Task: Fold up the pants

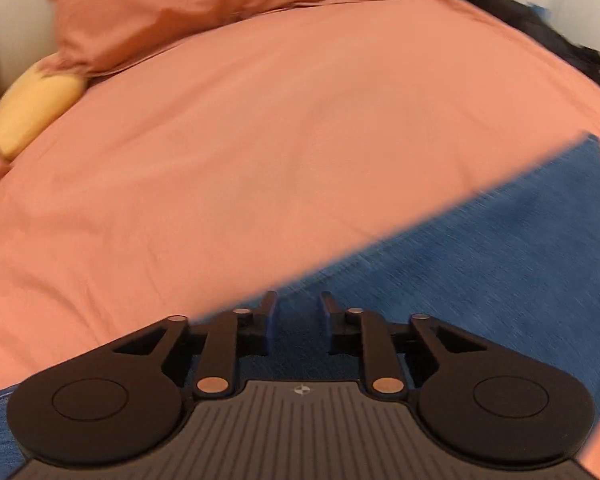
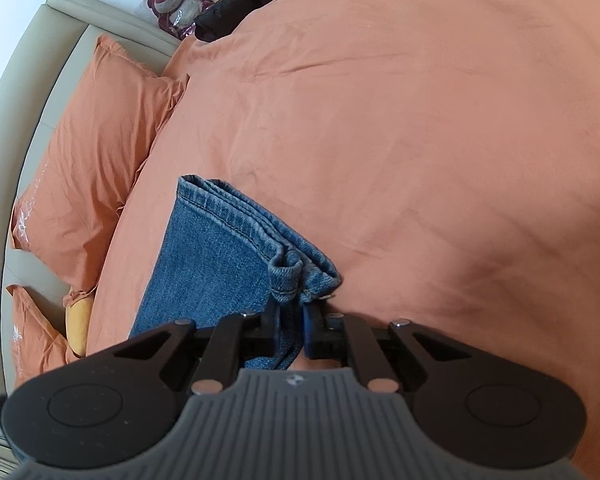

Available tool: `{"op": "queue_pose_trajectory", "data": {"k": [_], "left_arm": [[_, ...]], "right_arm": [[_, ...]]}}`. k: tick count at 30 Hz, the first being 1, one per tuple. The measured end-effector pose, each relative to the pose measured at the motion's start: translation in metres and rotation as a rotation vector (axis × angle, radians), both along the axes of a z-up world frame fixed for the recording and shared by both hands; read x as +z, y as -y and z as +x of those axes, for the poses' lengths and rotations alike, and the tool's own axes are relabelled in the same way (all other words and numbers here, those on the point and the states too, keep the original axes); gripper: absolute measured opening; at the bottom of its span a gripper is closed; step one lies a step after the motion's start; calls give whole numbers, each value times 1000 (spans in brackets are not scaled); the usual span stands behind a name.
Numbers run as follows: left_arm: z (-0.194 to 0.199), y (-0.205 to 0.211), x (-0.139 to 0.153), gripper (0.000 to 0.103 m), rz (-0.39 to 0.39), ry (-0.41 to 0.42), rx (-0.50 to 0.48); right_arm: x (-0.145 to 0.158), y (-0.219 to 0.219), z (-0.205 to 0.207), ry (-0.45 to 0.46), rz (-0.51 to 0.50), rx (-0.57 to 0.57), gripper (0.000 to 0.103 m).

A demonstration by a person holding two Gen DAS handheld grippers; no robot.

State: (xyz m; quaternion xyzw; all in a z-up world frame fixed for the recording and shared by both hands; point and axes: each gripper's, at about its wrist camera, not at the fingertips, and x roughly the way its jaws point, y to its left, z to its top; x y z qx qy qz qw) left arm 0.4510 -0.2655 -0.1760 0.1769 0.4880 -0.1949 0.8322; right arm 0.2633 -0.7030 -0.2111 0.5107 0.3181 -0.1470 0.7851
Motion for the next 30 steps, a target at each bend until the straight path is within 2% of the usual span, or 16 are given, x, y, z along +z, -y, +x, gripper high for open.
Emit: {"op": "queue_pose_trajectory", "data": {"k": [3,9,15,19,22,25,27,30], "left_arm": [[-32,-2,6,18,13,-17,-88],[-92,-1,-2,9,45,-82,-195],[-130,0,-8,0,3,-116,-199],[-143,-3,-9,0,-20,-84,-155],[-152,-9,-6,0,-90,-116,-164],[-167,-13,-3,0,-118,-120,-177],[-175,-29,4,0,-192,-142,-163],[-196,-58,18,0,-258,-119,-145]], "right_arm": [[4,-1,2,-14,-11,7,3],[19,-5,7,-51,-57,21,3],[52,-12,15,-73,-140,62,2],[95,-24,18,-39,-221,105,1],[135,-43,20,6,-296,155,1],[180,-72,22,59,-387,222,1],[208,-95,24,106,-430,264,1],[248,-138,29,173,-498,339,1]]}}
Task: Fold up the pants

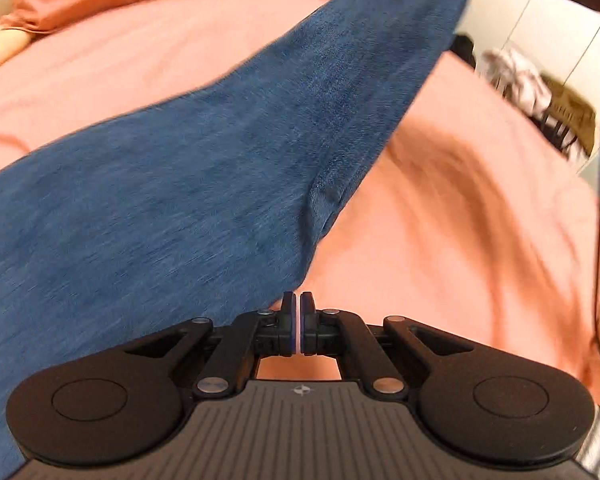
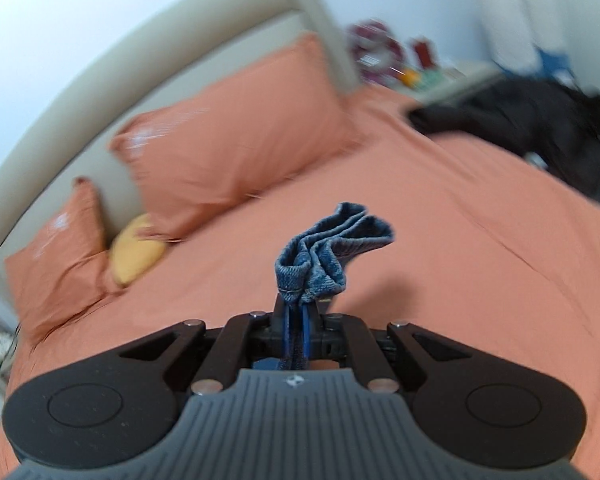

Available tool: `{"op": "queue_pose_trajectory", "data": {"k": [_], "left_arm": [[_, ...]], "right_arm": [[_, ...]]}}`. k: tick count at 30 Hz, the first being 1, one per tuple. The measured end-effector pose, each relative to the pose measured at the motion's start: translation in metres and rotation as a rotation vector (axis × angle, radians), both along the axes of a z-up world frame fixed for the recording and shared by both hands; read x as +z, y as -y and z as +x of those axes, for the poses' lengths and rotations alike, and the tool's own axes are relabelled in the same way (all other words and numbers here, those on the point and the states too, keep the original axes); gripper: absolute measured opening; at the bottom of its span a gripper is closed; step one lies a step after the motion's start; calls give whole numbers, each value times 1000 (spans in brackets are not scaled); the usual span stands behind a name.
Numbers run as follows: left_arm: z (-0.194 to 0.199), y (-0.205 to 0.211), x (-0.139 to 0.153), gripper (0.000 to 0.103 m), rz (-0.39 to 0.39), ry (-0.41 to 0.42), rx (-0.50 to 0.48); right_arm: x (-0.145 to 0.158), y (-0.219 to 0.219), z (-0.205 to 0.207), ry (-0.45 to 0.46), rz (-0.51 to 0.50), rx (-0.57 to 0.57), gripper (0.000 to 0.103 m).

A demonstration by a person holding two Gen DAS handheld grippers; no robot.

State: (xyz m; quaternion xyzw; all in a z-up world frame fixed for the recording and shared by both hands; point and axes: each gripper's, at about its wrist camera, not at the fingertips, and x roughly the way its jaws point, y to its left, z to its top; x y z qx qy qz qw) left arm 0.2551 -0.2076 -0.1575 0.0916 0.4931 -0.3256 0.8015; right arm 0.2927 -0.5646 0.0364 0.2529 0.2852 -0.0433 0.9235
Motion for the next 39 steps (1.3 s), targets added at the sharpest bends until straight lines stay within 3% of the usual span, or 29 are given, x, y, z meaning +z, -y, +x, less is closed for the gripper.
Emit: {"op": "queue_pose_trajectory", "data": {"k": [5,9,14,20,23,26,28,30,31,33,34,37,39], "left_arm": [[-7,-65,29,5,-42,46,112],[1,-117,45,5,-3,87,239],[3,-172,56,5,-42,105,367],[6,-213,50,8,-72,76,442],[12,-228,44,25,-150,35,483],[19,-237,40,43,-226,-20,501],[27,-237,34,58,-267,-48,514],[35,-234,29,60,-296,-69,526],[39,-232,28,62,-311,-81,537],[50,-230,23,68,-341,-100,565],[56,-229,20,68,-358,-108,579],[72,-226,9,69,-382,-135,630],[84,-221,0,69,-387,-147,649]], "right_arm": [[39,-89,15,50,-66,150,1],[32,-157,32,33,-61,251,1],[-31,-237,50,-57,-3,351,1],[-140,-316,40,-274,-9,461,1],[-171,-332,30,-332,-49,475,2],[-181,-338,24,-339,-77,476,3],[-180,-339,27,-333,-86,489,8],[-177,-341,36,-326,-68,519,27],[-175,-341,38,-323,-52,532,32],[-167,-336,35,-300,-20,533,56],[-161,-332,32,-281,-18,518,62],[-149,-312,19,-206,-26,477,64],[-147,-298,13,-188,-85,397,63]]}}
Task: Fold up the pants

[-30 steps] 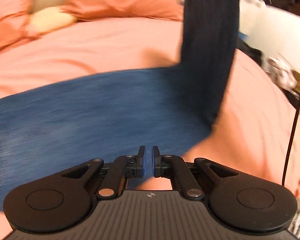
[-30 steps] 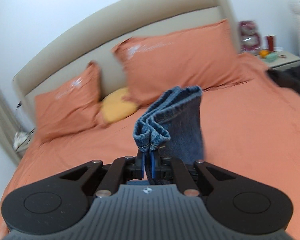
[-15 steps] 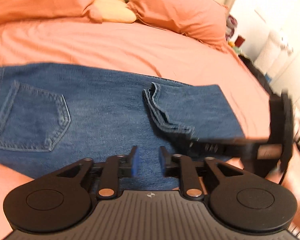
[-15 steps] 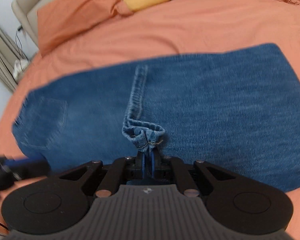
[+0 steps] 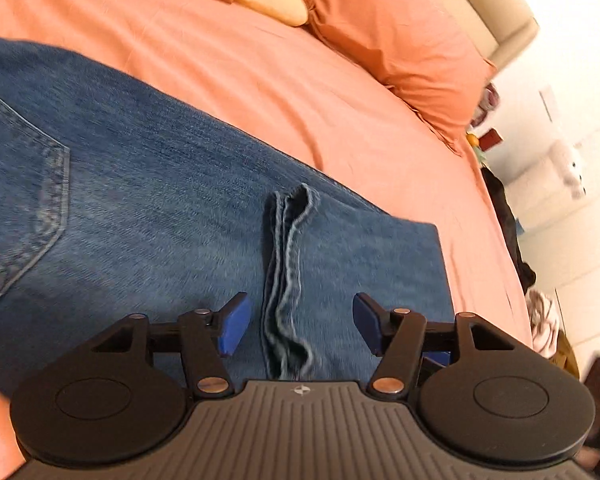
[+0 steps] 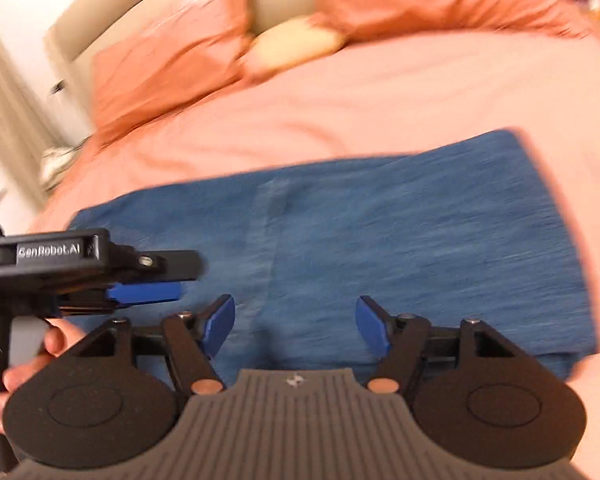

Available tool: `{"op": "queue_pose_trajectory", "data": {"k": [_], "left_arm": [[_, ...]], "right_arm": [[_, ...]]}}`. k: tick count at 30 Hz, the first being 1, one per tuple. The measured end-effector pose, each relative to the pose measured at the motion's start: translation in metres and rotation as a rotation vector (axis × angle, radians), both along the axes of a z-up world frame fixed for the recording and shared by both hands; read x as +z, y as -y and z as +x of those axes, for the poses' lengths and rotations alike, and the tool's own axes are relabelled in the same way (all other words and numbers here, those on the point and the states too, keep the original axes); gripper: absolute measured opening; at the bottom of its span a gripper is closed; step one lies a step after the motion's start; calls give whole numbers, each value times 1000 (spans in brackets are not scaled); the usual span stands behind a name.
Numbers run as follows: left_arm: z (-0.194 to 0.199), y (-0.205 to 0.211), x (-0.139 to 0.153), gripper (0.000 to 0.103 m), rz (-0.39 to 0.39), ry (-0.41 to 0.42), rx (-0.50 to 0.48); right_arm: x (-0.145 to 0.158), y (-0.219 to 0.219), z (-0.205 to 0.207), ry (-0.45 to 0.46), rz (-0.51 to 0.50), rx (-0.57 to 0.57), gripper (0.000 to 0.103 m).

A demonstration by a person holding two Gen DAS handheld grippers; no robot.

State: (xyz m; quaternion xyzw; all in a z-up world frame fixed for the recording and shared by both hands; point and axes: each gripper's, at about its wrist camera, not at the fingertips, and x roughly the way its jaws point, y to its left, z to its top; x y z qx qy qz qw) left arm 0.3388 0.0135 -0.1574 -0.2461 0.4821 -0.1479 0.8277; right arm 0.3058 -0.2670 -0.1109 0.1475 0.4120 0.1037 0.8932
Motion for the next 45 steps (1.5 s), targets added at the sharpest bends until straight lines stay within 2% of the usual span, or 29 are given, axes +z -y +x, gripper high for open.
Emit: {"op": "queue_pose_trajectory", "data": {"k": [5,8,10,11,13,15,16,18,21,22,23,25,28,31,33,35,36,38,39,40,41,43,45], "left_arm": [[22,17,-20,69,39,-21,14],[33,27,-30,68,74,-27,13],[38,35,-33,63,116,-25,14],[40,41,-33,59,145,-14,3],[43,53,-29,25,212,10,-33],[44,64,-24,17,266,32,-75],[41,68,-17,15,296,63,-86],[32,79,4,14,351,161,-128],[14,95,42,14,403,331,-203],[9,99,52,14,414,369,-214],[8,98,56,14,417,373,-210],[18,91,49,14,437,317,-184],[35,74,18,14,443,208,-137],[46,60,-15,14,417,109,-113],[49,61,-25,15,426,82,-112],[50,66,-33,17,462,78,-124],[50,69,-33,21,482,79,-123],[52,69,-27,24,499,66,-118],[51,70,-22,31,513,64,-124],[48,71,-16,44,544,62,-127],[43,73,-11,47,581,72,-127],[28,74,1,49,631,123,-134],[12,74,10,49,634,154,-131]], "right_arm": [[-17,40,-17,47,-103,-178,44],[-31,61,-28,79,-104,-231,32],[-39,75,-32,106,-87,-254,32],[-41,83,-33,116,-74,-265,32],[-41,93,-33,132,-60,-261,32],[-42,101,-32,149,-57,-254,33],[-42,108,-33,158,-51,-265,33],[-43,125,-36,158,-16,-321,38],[-48,150,-34,121,60,-402,38],[-48,157,-34,112,77,-425,38],[-49,163,-35,107,92,-444,38],[-47,170,-34,108,122,-456,37],[-46,167,-31,94,107,-436,27],[-52,164,-31,62,108,-417,27],[-56,161,-30,43,98,-405,28],[-63,156,-26,8,45,-399,28],[-67,157,-24,-5,37,-399,27],[-67,163,-26,-4,76,-414,27],[-63,167,-29,5,99,-424,27],[-60,172,-35,17,112,-433,28],[-56,176,-41,24,117,-441,28],[-50,176,-51,10,116,-428,28],[-45,168,-60,1,114,-392,33]]}}
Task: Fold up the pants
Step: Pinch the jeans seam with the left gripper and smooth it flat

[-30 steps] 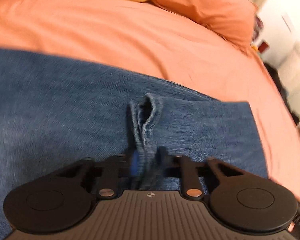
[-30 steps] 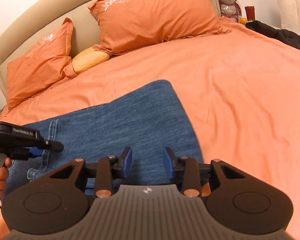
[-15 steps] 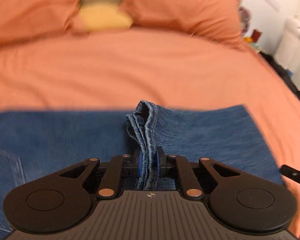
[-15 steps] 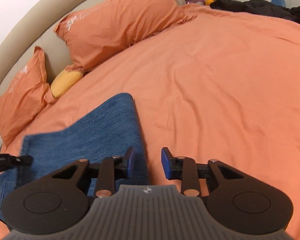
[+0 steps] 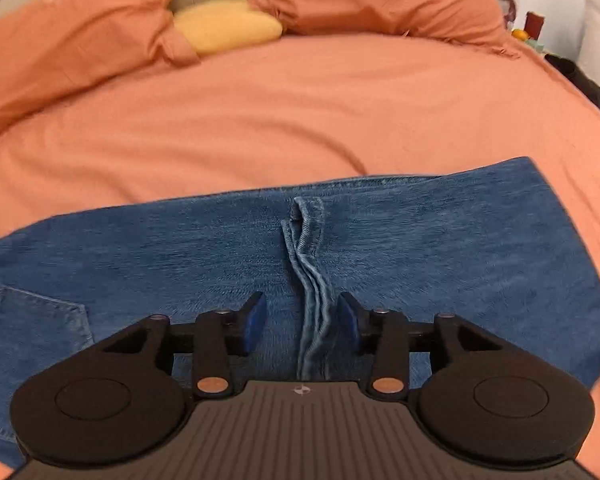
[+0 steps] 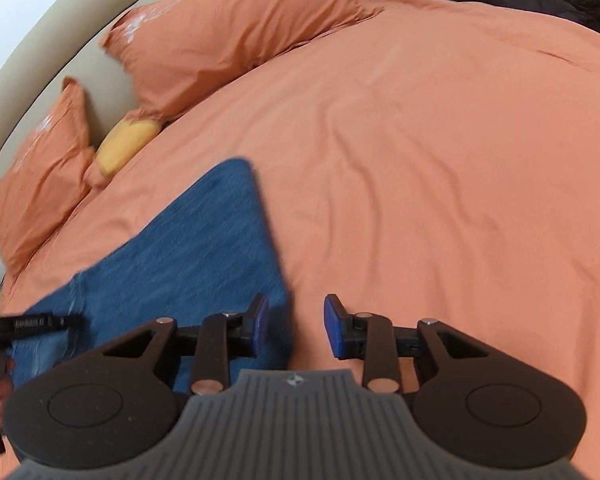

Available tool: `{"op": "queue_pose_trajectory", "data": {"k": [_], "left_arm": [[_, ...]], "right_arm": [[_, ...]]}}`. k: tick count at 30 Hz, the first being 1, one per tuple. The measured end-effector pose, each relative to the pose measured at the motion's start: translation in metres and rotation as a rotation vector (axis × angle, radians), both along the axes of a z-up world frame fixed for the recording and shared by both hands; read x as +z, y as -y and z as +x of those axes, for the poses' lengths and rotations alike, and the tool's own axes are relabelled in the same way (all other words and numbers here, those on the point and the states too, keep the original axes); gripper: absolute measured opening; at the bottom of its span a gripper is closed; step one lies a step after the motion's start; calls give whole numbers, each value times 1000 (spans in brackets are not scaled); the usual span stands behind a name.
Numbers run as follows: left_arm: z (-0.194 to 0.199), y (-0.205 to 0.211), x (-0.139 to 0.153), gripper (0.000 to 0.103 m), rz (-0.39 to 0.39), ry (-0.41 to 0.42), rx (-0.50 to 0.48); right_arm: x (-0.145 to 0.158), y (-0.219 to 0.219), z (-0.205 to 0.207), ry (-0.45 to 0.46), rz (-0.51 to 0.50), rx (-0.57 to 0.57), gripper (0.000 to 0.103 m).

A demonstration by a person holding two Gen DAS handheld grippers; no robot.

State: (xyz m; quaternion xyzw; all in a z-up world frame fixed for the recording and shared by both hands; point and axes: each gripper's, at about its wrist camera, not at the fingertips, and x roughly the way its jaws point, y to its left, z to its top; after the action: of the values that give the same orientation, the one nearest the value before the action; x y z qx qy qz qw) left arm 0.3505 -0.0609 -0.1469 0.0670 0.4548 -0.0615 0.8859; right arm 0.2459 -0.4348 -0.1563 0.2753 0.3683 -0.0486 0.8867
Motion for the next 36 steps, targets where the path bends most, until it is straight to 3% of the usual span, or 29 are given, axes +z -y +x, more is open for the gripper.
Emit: {"op": "queue_pose_trajectory", "data": {"k": [1,3,6,9,10,14,16,17,19,25,29,30,33,36], "left_arm": [[-5,1,6,47,-9,14,-1],[-20,4,14,42,-17,41,-8],[-29,20,17,42,1,59,-46],[-22,35,2,29,29,-15,-87],[-16,38,-7,24,36,-45,-83],[-9,31,-31,22,-1,-108,-25],[-6,31,-32,22,1,-115,-23],[-5,32,-31,22,9,-121,-29],[-1,35,-32,22,30,-134,-40],[7,40,-33,22,50,-155,-41],[4,38,-38,22,42,-145,-40],[4,38,-38,22,43,-144,-39],[3,38,-38,22,40,-139,-38],[-3,34,-36,22,27,-128,-50]], "right_arm": [[2,-7,-3,-6,-13,23,38],[4,-23,-5,-24,-69,49,59],[-2,-40,-2,-70,-163,83,59],[-17,-47,7,-111,-210,98,56],[-19,-48,9,-98,-227,98,56],[-26,-60,18,-63,-299,114,56],[-27,-59,20,-54,-331,101,42],[-24,-52,19,-53,-305,78,29],[-21,-29,13,-58,-173,50,23],[-18,-9,-5,-91,-105,57,11],[-14,-14,-9,-94,-136,57,9],[-14,-13,-11,-95,-137,51,1],[-7,-1,-21,-113,-261,-49,0],[0,21,-31,-26,-152,-111,0]]}}
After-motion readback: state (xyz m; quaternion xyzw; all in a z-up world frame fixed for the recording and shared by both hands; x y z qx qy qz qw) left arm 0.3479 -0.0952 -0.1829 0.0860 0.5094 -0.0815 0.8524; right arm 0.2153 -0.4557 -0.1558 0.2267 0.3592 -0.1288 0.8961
